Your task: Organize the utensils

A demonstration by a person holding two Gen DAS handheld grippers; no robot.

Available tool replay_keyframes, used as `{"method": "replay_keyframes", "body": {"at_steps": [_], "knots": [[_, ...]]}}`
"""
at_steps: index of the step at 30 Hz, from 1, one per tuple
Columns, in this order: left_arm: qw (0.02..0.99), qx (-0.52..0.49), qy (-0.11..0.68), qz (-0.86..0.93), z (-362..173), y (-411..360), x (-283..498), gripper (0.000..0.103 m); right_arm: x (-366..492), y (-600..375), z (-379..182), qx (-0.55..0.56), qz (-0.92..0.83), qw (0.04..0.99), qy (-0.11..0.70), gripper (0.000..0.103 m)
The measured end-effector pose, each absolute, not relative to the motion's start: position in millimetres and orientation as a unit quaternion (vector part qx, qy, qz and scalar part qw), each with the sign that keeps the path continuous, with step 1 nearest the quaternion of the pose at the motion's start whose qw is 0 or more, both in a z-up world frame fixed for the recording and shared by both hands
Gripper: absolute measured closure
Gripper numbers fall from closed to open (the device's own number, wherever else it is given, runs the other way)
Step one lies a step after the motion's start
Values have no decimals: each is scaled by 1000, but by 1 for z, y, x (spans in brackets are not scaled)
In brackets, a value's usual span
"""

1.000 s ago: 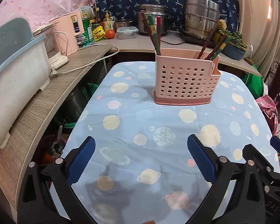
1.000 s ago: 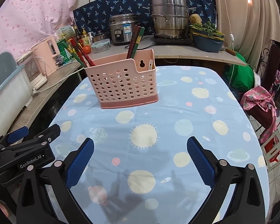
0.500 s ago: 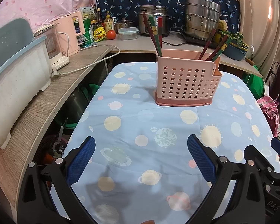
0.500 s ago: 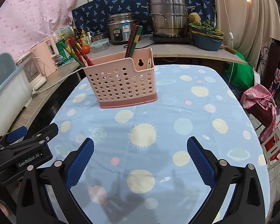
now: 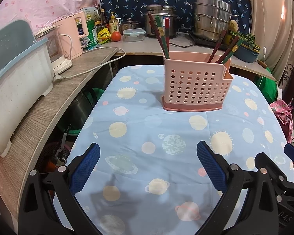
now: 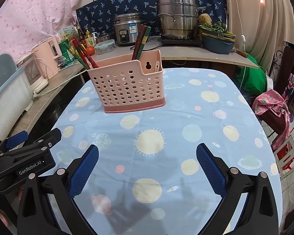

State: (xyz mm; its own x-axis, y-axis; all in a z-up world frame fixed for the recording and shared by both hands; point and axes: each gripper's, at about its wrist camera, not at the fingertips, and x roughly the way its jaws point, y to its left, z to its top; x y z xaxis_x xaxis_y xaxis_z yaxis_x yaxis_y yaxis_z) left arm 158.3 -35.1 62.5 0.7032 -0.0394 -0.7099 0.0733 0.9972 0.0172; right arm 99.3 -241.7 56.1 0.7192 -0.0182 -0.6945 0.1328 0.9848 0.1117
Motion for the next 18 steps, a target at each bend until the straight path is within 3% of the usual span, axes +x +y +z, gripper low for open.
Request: {"method": "replay_keyframes", "body": {"at_steps": [18], "knots": [[923,25,383,-31,63,-38,159,8,102,-242,56,78,-42,924,373,7]]}}
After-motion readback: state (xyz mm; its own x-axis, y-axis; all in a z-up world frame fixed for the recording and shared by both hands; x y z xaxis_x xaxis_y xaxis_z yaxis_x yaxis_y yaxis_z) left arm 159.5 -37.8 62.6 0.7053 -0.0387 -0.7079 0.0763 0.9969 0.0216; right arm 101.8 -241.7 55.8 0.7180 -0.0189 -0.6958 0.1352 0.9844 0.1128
